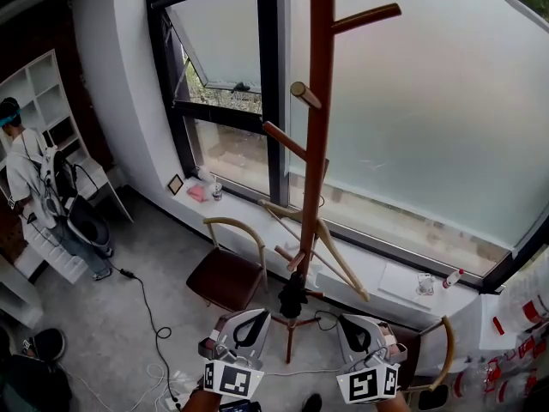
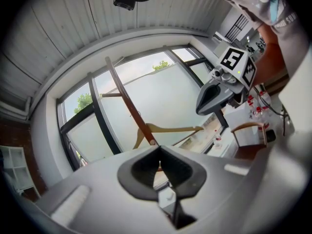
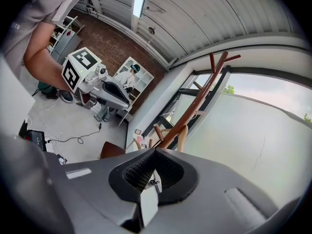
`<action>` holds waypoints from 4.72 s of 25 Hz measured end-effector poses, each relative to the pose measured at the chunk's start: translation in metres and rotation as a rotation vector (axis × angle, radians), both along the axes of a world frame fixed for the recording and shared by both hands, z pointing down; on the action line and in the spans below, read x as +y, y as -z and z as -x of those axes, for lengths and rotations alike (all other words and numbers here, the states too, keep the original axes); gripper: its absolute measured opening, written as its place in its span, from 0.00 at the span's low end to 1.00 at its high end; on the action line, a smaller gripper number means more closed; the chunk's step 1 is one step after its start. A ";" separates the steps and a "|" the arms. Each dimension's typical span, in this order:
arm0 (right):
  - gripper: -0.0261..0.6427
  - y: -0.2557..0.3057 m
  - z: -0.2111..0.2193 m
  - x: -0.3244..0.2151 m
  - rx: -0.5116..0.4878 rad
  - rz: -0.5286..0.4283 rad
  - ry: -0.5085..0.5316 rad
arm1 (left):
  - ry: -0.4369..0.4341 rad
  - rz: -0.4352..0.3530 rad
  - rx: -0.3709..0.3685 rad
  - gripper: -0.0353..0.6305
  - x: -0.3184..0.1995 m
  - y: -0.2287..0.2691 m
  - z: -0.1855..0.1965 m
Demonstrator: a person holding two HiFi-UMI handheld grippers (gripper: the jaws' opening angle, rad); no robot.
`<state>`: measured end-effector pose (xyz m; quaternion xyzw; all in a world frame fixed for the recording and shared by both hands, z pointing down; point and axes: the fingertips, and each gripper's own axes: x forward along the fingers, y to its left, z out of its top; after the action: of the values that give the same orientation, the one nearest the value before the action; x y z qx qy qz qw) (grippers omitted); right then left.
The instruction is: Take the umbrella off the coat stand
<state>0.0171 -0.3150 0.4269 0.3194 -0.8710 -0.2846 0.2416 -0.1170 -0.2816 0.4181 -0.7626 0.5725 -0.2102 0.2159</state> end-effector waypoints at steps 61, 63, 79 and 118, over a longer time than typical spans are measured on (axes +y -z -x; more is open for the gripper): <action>0.04 -0.130 -0.054 -0.049 0.104 0.176 -0.046 | 0.019 0.297 0.325 0.33 -0.192 -0.190 -0.013; 0.04 -0.131 -0.056 -0.048 0.105 0.179 -0.051 | 0.013 0.302 0.336 0.31 -0.192 -0.190 -0.014; 0.04 -0.120 -0.055 -0.043 0.102 0.164 -0.066 | 0.044 0.269 0.356 0.27 -0.172 -0.171 -0.007; 0.04 -0.008 0.004 0.015 -0.071 0.028 -0.013 | -0.044 0.175 0.174 0.27 -0.009 -0.006 0.013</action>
<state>0.0135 -0.3004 0.4347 0.3313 -0.8808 -0.2594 0.2170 -0.1301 -0.2904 0.4240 -0.8063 0.5515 -0.1876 0.1028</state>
